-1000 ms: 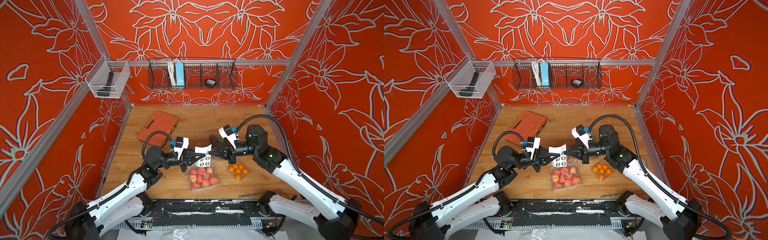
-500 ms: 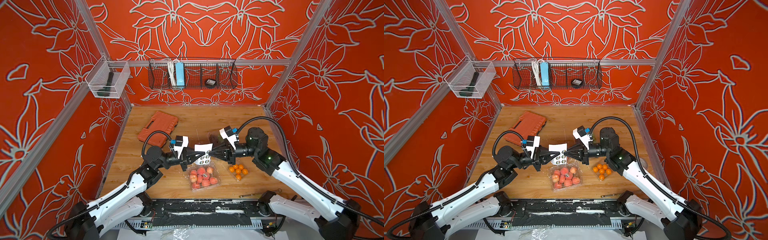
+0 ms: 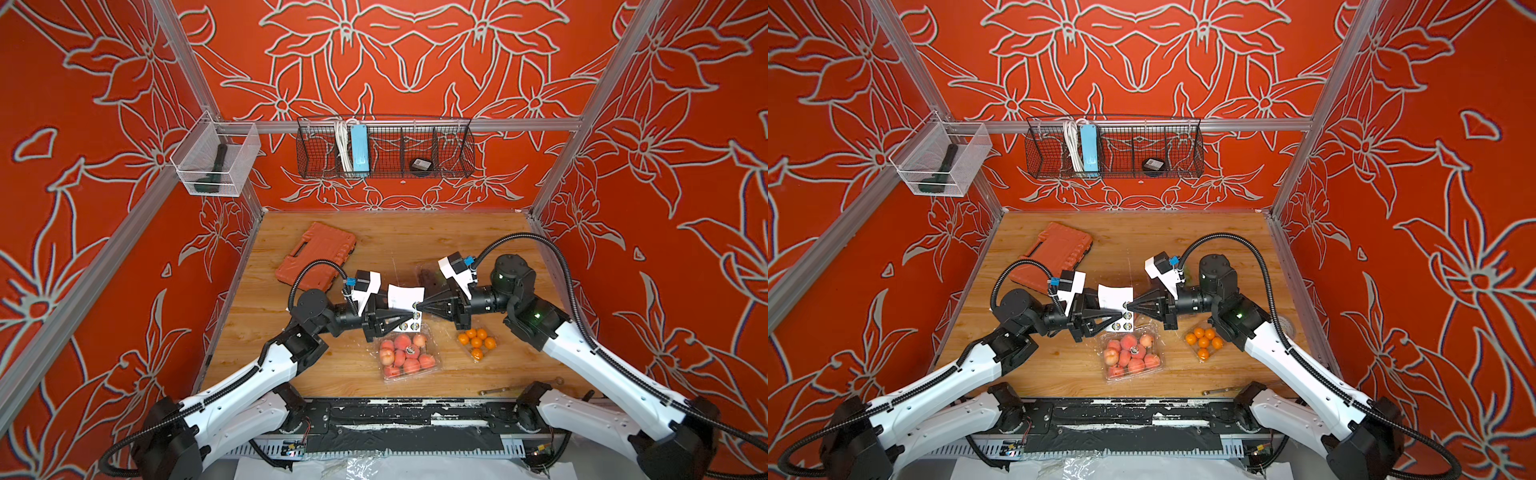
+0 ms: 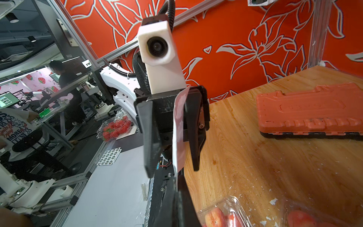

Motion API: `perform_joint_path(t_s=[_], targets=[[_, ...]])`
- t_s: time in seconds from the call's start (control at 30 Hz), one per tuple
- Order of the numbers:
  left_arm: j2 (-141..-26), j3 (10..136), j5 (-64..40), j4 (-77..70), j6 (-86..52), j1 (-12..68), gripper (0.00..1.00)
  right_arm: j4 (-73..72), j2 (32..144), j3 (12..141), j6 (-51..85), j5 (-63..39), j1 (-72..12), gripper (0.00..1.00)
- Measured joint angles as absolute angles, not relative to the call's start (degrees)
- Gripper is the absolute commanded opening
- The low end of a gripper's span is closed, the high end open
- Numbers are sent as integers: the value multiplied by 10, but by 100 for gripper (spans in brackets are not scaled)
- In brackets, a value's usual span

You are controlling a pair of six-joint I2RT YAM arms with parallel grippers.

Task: Label fruit boxes
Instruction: Adjust the label sticker.

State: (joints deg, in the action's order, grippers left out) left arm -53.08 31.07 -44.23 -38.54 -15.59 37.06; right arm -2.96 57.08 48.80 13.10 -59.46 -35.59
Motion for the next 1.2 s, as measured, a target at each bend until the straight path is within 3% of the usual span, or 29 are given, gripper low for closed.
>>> perform_joint_path(t_s=[0.07, 0.2, 1.2], targets=[[-529, 311, -444, -388, -162, 371, 5, -22, 571, 488, 124, -595, -356, 0], [-527, 311, -447, -390, -161, 371, 0, -17, 567, 488, 115, -595, -356, 0], [-587, 314, -482, -462, -206, 351, 0, -66, 584, 477, 137, -618, -347, 0]])
